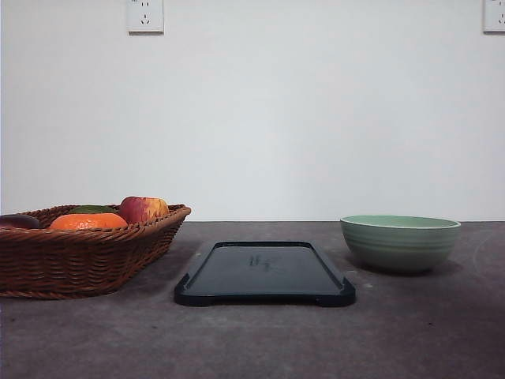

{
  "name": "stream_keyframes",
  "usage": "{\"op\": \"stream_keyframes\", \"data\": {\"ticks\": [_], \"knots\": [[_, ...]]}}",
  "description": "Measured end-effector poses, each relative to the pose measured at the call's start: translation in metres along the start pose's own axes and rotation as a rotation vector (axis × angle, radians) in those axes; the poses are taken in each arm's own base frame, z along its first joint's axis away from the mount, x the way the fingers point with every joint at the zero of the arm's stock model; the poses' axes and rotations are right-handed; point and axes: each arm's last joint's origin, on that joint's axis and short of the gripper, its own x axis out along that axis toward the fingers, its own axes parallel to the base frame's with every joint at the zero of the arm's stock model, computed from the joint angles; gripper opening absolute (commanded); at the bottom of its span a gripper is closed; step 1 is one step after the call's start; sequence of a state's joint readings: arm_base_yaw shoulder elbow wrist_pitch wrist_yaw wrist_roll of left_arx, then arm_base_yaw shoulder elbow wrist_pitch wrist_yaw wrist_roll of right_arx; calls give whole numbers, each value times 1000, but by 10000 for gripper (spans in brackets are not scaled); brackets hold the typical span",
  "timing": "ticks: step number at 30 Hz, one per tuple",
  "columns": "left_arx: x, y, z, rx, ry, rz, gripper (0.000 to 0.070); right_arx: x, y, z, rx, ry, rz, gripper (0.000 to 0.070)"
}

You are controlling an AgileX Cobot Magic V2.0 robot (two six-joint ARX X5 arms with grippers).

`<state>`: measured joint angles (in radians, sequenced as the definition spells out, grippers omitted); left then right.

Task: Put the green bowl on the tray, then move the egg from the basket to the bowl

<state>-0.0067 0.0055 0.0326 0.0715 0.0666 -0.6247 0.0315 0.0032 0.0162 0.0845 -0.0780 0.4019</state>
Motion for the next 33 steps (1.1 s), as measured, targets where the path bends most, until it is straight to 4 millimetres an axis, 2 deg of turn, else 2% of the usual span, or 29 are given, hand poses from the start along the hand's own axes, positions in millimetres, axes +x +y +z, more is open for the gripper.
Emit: {"op": "stream_keyframes", "data": {"ticks": [7, 12, 18, 25, 33], "knots": [[-1, -6, 8, 97, -86, -57, 0, -1, 6, 14, -65, -148, 60, 9], [-1, -10, 13, 192, -58, -35, 0, -1, 9, 18, -67, -81, 59, 7], [3, -30, 42, 269, 16, 9, 0, 4, 19, 40, -65, 12, 71, 7], [26, -45, 65, 282, 208, 75, 0, 22, 28, 60, -72, 189, 87, 7], [65, -61, 84, 334, 426, 16, 0, 55, 34, 73, -123, 393, 98, 7]]}}
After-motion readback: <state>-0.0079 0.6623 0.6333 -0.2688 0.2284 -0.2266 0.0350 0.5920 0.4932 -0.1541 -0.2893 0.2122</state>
